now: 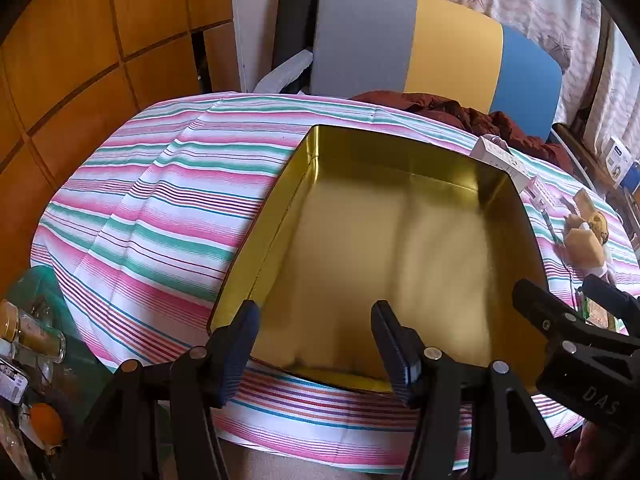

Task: Organize objects
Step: 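Move both tools from the gold tray toward the pile of items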

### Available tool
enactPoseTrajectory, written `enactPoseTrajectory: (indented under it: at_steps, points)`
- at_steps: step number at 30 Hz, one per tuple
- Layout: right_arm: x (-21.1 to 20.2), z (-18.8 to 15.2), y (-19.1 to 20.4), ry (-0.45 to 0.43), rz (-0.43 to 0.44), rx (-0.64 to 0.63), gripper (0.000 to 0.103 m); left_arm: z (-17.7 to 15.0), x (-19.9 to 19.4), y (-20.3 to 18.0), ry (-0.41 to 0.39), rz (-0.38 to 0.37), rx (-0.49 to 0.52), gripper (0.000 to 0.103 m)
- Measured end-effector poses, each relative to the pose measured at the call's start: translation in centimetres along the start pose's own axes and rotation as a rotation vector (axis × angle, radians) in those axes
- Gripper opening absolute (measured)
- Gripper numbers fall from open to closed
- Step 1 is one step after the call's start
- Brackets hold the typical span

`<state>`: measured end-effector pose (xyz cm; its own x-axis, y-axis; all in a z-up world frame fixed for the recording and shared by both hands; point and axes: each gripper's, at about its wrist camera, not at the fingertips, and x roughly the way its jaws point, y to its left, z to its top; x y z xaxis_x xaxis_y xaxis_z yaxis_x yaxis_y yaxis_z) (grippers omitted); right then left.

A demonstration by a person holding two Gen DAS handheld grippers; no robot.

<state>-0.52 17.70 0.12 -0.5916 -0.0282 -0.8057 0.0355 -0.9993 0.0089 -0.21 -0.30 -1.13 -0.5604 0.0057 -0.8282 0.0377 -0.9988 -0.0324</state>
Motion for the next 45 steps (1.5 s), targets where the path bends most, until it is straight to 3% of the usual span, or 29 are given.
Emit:
enactPoseTrajectory:
  at_steps: [13, 27, 34, 37, 45]
  points:
    - [-0.4, -0.3, -0.5, -0.009, 0.003, 0.008, 0.103, 0.1, -0.1, 0.0, -0.009, 0.019, -0.004, 0.059]
    - [-1.7, -0.8, -5.3, -0.033, -0.024, 0.086, 0.103, -0.5, -0.7, -3.7, -0.005, -0.058, 0.049, 0.059]
    - [-2.2, -1.3, -11.0, -0.036, -0.056, 0.171, 0.103, -1.4, -1.3, -8.0, 0.014, -0.198, 0.131, 0.059]
    - [-2.7, -1.5, -14.3, -0.040, -0.111, 0.202, 0.103, -1.7, -1.5, -9.5, 0.015, -0.259, 0.155, 0.059]
    - [-2.1, -3.1, -26.1, 0.024, -0.168, 0.391, 0.102, -2.2, -1.8, -13.8, 0.039, -0.371, 0.263, 0.059]
